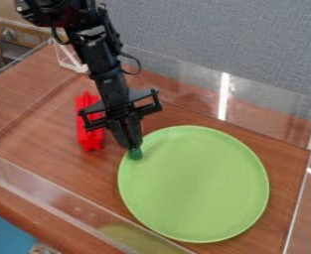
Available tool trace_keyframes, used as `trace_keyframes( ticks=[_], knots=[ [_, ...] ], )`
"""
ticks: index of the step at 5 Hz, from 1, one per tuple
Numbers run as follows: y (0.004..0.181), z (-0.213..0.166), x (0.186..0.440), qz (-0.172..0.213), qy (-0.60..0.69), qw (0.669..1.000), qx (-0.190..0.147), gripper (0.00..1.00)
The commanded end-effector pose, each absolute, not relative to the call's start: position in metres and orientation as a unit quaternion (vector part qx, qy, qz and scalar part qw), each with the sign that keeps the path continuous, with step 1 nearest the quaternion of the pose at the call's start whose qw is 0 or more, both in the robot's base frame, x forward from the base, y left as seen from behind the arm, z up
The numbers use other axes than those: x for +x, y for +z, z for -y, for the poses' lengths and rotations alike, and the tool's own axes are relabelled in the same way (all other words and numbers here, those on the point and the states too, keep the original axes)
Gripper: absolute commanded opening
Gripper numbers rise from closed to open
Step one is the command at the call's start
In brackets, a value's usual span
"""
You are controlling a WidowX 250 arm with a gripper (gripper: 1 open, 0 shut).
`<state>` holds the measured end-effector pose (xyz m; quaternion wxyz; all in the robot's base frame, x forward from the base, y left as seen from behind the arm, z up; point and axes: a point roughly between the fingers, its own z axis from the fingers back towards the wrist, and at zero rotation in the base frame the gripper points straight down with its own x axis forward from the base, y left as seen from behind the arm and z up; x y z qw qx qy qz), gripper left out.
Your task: Move the carrot from the green plate to the table
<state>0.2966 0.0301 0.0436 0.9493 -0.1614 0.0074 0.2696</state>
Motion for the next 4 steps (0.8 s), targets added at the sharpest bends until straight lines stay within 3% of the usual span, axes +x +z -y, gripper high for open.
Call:
trace_keyframes(
  ticks=[1,3,4],
  knots=[
    [0.040,-0.028,0.301,0.000,0.232,0.959,-0.162,0.00],
    [0.030,-0.023,0.305,-0.001,0.207,0.964,-0.169,0.00],
    [0.030,-0.013,0.290,-0.007,0.181,0.969,-0.169,0.00]
  ],
)
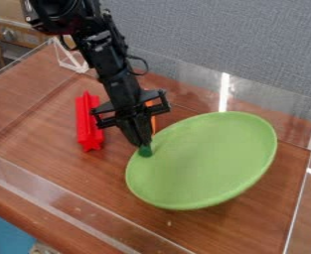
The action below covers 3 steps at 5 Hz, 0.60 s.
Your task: Move the carrot from the green plate to the table
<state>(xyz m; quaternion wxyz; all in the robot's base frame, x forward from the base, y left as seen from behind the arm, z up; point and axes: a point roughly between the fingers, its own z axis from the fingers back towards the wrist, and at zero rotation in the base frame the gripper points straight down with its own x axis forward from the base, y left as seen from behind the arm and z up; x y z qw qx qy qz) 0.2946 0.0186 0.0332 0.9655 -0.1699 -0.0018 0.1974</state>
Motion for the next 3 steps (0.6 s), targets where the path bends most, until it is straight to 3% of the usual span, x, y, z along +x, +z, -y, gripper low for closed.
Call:
trace_keyframes(
  ticks=[1,3],
  knots=[
    [0.029,-0.007,0.275,-0.015,0.155,0.974,-0.165,0.00],
    [0.015,-0.013,0.279,-0.022,0.148,0.975,-0.163,0.00]
  ],
)
